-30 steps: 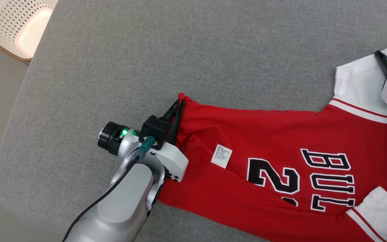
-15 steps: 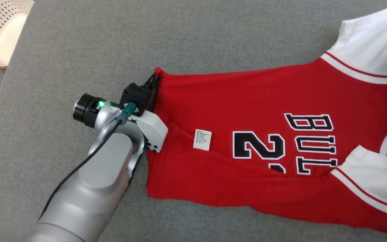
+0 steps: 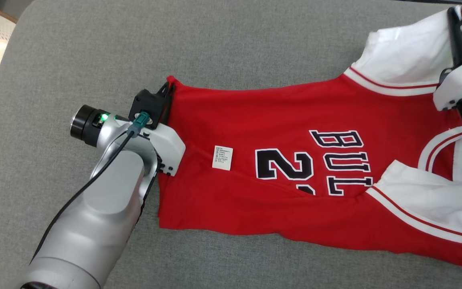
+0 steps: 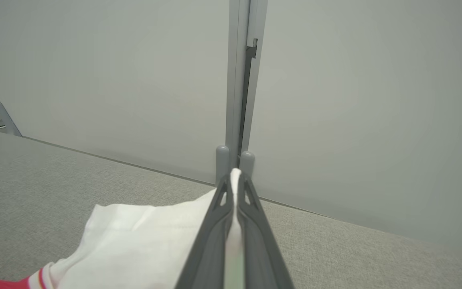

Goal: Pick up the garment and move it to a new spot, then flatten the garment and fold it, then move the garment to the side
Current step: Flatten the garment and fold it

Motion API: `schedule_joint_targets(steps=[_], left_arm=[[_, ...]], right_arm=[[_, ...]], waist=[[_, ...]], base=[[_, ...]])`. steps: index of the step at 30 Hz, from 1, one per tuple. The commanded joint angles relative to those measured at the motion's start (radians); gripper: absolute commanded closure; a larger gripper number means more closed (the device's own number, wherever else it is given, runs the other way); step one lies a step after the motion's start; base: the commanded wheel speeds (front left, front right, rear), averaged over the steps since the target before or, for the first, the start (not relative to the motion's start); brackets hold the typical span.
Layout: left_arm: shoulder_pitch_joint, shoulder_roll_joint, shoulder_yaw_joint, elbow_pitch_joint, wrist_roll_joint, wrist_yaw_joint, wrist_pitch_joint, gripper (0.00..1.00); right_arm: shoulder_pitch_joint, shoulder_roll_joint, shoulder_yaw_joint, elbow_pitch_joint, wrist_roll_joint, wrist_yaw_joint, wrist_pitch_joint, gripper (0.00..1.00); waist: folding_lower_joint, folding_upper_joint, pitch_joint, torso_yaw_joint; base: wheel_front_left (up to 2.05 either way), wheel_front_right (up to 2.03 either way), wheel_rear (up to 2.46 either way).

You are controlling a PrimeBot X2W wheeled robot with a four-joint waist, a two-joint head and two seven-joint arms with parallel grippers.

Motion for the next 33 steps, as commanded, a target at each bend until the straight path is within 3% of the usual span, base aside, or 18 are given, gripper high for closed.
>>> schedule_joint_targets(steps=[1, 9, 20, 33], left_arm=[[0.018, 0.013, -0.003, -0.004, 0.008, 0.0, -0.003, 1.0], [0.128, 0.075, -0.01, -0.077, 0.031, 0.009, -0.004, 1.0], [0.276, 0.147, -0.044, -0.156, 0.045, 0.009, 0.0, 1.0], [0.464, 0.242, -0.096, -0.341, 0.049, 0.035, 0.104, 1.0]], right_arm=[[0.026, 0.0, 0.004, -0.014, 0.012, 0.0, -0.009, 1.0], [0.245, -0.015, 0.018, -0.191, 0.139, 0.0, -0.005, 1.0], [0.616, -0.055, -0.051, -0.48, 0.274, 0.0, 0.145, 1.0], [0.898, -0.075, -0.205, -0.762, 0.244, 0.0, 0.393, 1.0]], waist=[[-0.0001, 0.0, -0.029, -0.014], [-0.0001, 0.0, -0.145, -0.064], [-0.0001, 0.0, -0.277, -0.121], [-0.0001, 0.0, -0.34, -0.139]], base=[[0.0, 0.0, 0.0], [0.0, 0.0, 0.0], [0.0, 0.0, 0.0], [0.0, 0.0, 0.0]])
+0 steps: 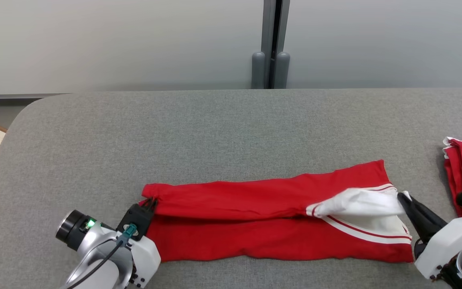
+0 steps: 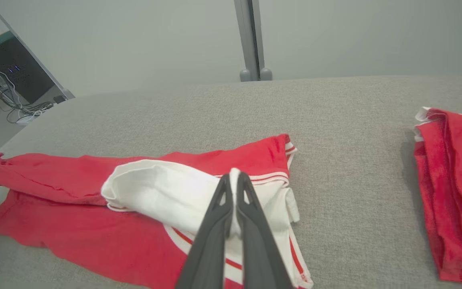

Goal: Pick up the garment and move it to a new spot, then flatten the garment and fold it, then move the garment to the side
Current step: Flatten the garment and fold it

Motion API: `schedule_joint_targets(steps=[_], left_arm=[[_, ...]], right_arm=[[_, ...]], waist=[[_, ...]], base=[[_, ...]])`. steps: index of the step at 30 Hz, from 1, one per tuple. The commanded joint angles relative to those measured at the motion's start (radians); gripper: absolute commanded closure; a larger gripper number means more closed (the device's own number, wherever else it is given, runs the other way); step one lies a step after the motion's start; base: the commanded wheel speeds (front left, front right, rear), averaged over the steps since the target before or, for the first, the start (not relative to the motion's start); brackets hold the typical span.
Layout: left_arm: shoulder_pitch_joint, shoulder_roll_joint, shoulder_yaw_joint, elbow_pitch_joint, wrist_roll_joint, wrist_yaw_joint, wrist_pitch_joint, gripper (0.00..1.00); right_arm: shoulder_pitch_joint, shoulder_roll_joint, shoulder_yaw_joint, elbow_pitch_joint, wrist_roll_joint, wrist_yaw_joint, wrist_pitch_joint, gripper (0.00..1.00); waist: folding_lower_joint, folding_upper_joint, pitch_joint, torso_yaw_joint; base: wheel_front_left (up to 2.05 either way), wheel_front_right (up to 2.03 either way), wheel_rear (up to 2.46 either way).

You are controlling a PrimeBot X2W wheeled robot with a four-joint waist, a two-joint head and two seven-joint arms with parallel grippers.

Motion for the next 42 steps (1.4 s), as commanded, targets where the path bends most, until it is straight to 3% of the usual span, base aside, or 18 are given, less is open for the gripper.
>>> schedule_joint_targets(steps=[1, 8, 9, 10, 11, 12, 16, 20, 26, 33, 38, 39, 42], left_arm=[[0.026, 0.017, -0.005, -0.03, 0.007, 0.012, 0.015, 1.0], [0.078, 0.037, -0.02, -0.083, -0.008, 0.021, 0.072, 0.98], [0.084, 0.037, -0.022, -0.086, -0.012, 0.021, 0.08, 0.84], [0.091, 0.038, -0.024, -0.088, -0.015, 0.022, 0.089, 0.51], [0.099, 0.039, -0.027, -0.089, -0.017, 0.026, 0.097, 0.03], [0.103, 0.041, -0.028, -0.089, -0.019, 0.028, 0.106, 0.0], [0.12, 0.048, -0.016, -0.103, -0.036, 0.04, 0.117, 0.0], [0.134, 0.052, 0.035, -0.141, -0.072, 0.085, 0.079, 0.0], [0.155, 0.013, 0.158, -0.244, -0.15, 0.174, -0.05, 0.0], [0.195, -0.042, 0.295, -0.394, -0.156, 0.202, -0.1, 0.0], [0.3, -0.125, 0.423, -0.503, -0.108, 0.181, -0.1, 0.0], [0.34, -0.164, 0.468, -0.522, -0.097, 0.157, -0.1, 0.0], [0.392, -0.203, 0.508, -0.506, -0.071, 0.093, -0.1, 0.0]], right_arm=[[0.029, 0.003, -0.018, -0.034, -0.025, 0.0, 0.034, 1.0], [0.102, 0.022, -0.045, -0.081, -0.063, 0.0, 0.146, 1.0], [0.114, 0.025, -0.048, -0.082, -0.072, 0.0, 0.16, 0.86], [0.124, 0.027, -0.054, -0.08, -0.083, 0.0, 0.177, 0.02], [0.132, 0.029, -0.058, -0.081, -0.096, 0.0, 0.186, 0.0], [0.137, 0.03, -0.06, -0.083, -0.105, 0.0, 0.198, 0.0], [0.149, 0.051, -0.089, -0.103, -0.131, 0.0, 0.21, 0.0], [0.122, 0.086, -0.138, -0.135, -0.17, 0.0, 0.148, 0.0], [0.074, 0.164, -0.172, -0.152, -0.233, 0.0, -0.051, 0.0], [0.01, 0.211, -0.161, -0.096, -0.365, 0.0, -0.296, 0.0], [0.005, 0.269, -0.168, -0.038, -0.43, 0.0, -0.377, 0.0], [0.013, 0.29, -0.169, -0.018, -0.447, 0.0, -0.389, 0.0], [0.033, 0.32, -0.181, 0.009, -0.462, 0.0, -0.401, 0.0]], waist=[[0.0, -0.0001, -0.004, 0.002], [0.0, -0.0001, -0.012, 0.0], [0.0, -0.0001, -0.012, 0.0], [0.0, -0.0001, -0.013, -0.001], [0.0, -0.0001, -0.014, -0.002], [0.0, -0.0001, -0.014, -0.003], [0.0, -0.0001, -0.012, -0.016], [0.0, -0.0001, -0.009, -0.034], [0.0, -0.0001, -0.007, -0.056], [0.0, -0.0001, -0.006, -0.078], [0.0, -0.0001, -0.019, -0.075], [0.0, -0.0001, -0.022, -0.073], [0.0, -0.0001, -0.024, -0.061]], base=[[0.0, 0.0, 0.0], [0.0, 0.0, 0.0], [0.0, 0.0, 0.0], [0.0, 0.0, 0.0], [0.0, 0.0, 0.0], [0.0, 0.0, 0.0], [0.0, 0.0, 0.0], [0.0, 0.0, 0.0], [0.0, 0.0, 0.0], [0.0, 0.0, 0.0], [0.0, 0.0, 0.0], [0.0, 0.0, 0.0], [0.0, 0.0, 0.0]])
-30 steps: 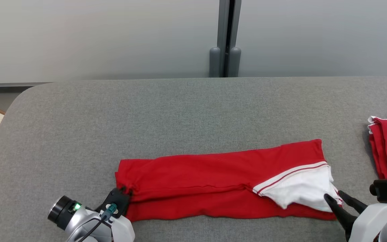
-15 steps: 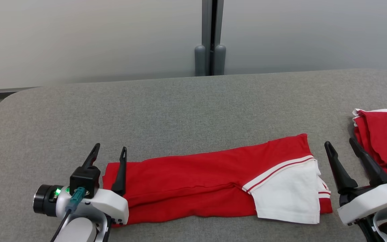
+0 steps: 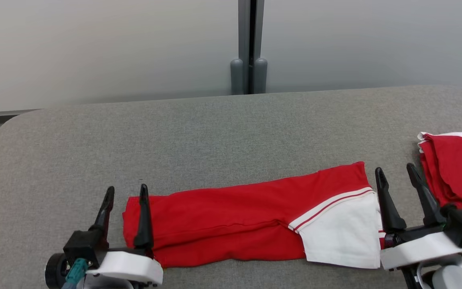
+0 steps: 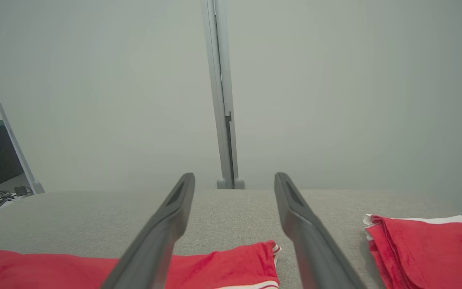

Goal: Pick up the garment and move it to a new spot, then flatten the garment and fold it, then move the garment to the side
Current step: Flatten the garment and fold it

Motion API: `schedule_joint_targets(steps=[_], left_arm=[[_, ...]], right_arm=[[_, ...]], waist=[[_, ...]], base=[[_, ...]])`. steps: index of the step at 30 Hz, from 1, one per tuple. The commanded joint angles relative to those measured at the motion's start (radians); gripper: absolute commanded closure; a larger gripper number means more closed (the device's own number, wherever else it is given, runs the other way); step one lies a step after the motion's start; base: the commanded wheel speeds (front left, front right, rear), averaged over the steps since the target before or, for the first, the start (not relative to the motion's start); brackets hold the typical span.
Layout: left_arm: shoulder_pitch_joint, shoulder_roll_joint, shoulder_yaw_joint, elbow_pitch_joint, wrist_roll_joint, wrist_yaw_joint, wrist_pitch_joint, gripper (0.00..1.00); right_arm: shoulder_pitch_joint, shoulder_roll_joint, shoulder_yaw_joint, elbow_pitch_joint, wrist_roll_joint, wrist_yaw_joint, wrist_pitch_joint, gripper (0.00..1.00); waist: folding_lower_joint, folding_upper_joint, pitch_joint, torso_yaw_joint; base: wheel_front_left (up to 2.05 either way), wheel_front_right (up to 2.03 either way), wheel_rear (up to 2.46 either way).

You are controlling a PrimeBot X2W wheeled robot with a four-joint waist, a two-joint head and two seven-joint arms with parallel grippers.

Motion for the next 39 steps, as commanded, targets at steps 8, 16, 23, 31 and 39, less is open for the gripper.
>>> schedule_joint_targets(steps=[8, 16, 23, 31, 39], left_arm=[[0.07, -0.05, 0.075, 0.051, 0.061, -0.099, -0.004, 0.0], [0.045, -0.058, 0.093, 0.065, 0.097, -0.131, -0.004, 0.0], [0.027, -0.058, 0.068, 0.078, 0.11, -0.132, -0.004, 0.0], [-0.005, -0.058, 0.04, 0.099, 0.124, -0.139, -0.004, 0.0], [-0.018, -0.059, 0.045, 0.11, 0.138, -0.146, -0.004, 0.0]], right_arm=[[0.051, 0.044, -0.015, 0.049, -0.027, 0.0, -0.019, 0.0], [0.042, 0.053, -0.06, 0.087, -0.029, 0.0, -0.019, 0.0], [0.003, 0.079, -0.16, 0.217, 0.023, 0.0, 0.005, 0.0], [-0.087, 0.084, -0.22, 0.43, 0.083, -0.001, 0.055, 0.0], [-0.134, 0.074, -0.19, 0.625, 0.097, -0.001, 0.072, 0.0]], waist=[[0.0, 0.0, -0.009, 0.029], [0.0, 0.0, -0.002, 0.051], [0.0, 0.0, 0.032, 0.084], [0.0, 0.0, 0.083, 0.134], [0.0, 0.0, 0.088, 0.16]], base=[[0.0, 0.0, 0.0], [0.0, 0.0, 0.0], [0.0, 0.0, 0.0], [0.0, 0.0, 0.0], [0.0, 0.0, 0.0]])
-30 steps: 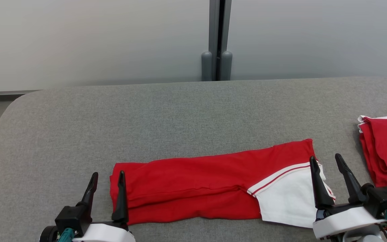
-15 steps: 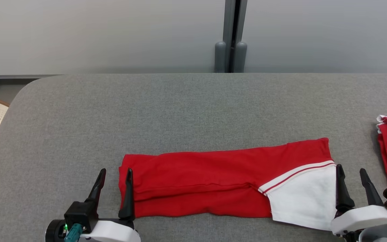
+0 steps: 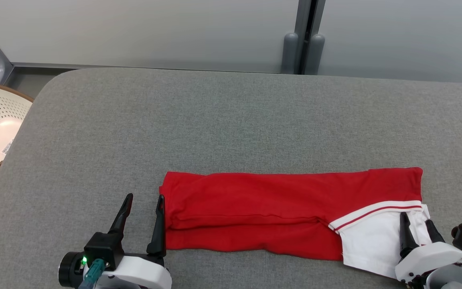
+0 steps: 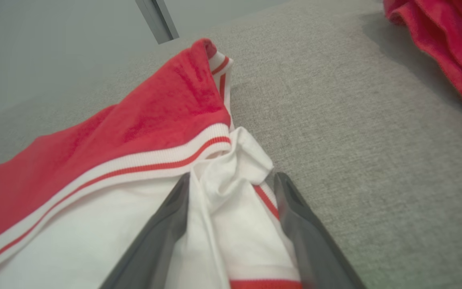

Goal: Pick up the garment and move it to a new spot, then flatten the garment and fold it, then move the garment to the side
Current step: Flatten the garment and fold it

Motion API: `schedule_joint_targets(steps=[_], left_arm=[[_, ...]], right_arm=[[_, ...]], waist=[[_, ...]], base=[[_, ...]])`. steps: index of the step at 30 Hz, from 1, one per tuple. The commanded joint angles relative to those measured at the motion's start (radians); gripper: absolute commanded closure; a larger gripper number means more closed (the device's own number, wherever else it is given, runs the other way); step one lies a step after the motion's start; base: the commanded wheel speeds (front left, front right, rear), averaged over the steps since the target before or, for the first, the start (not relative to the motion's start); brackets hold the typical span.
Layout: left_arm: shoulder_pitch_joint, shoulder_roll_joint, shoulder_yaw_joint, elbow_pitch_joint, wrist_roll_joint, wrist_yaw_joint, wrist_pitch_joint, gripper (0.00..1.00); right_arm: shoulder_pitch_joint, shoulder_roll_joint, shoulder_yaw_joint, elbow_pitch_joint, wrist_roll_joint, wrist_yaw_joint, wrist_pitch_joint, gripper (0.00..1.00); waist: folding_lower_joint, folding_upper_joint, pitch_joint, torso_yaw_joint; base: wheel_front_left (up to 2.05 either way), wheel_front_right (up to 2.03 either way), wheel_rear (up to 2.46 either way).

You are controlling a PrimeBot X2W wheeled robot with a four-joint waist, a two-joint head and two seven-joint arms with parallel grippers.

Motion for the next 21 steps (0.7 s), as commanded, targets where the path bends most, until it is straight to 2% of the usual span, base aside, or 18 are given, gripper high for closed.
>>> schedule_joint_targets(steps=[1, 2, 5, 11, 17, 21], left_arm=[[-0.012, 0.003, 0.004, 0.001, 0.009, -0.004, -0.004, 0.0], [-0.01, 0.003, 0.005, 0.001, 0.011, -0.004, -0.004, 0.0], [-0.002, 0.003, 0.006, 0.001, 0.012, -0.002, -0.004, 0.0], [0.005, 0.003, 0.001, 0.0, 0.007, -0.001, -0.004, 0.0], [0.018, 0.004, -0.005, 0.003, -0.003, 0.002, -0.004, 0.0], [0.023, 0.004, -0.011, 0.005, -0.013, 0.009, -0.004, 0.0]], right_arm=[[-0.002, 0.003, 0.014, 0.05, 0.011, -0.001, 0.009, 0.16], [-0.005, 0.004, 0.02, 0.066, 0.015, -0.001, 0.007, 1.0], [-0.016, 0.001, 0.037, 0.1, 0.021, -0.001, -0.005, 1.0], [-0.037, -0.058, 0.012, 0.144, 0.021, -0.003, -0.039, 1.0], [-0.082, -0.147, -0.088, 0.183, -0.047, -0.002, -0.076, 1.0], [-0.092, -0.141, -0.115, 0.168, -0.098, -0.001, -0.081, 1.0]], waist=[[0.0, 0.0, -0.004, 0.001], [0.0, 0.0, -0.005, 0.001], [0.0, 0.0, -0.011, -0.007], [0.0, 0.0, -0.026, -0.03], [0.0, 0.0, -0.055, -0.063], [0.0, 0.0, -0.079, -0.08]], base=[[0.0, 0.0, 0.0], [0.0, 0.0, 0.0], [0.0, 0.0, 0.0], [0.0, 0.0, 0.0], [0.0, 0.0, 0.0], [0.0, 0.0, 0.0]])
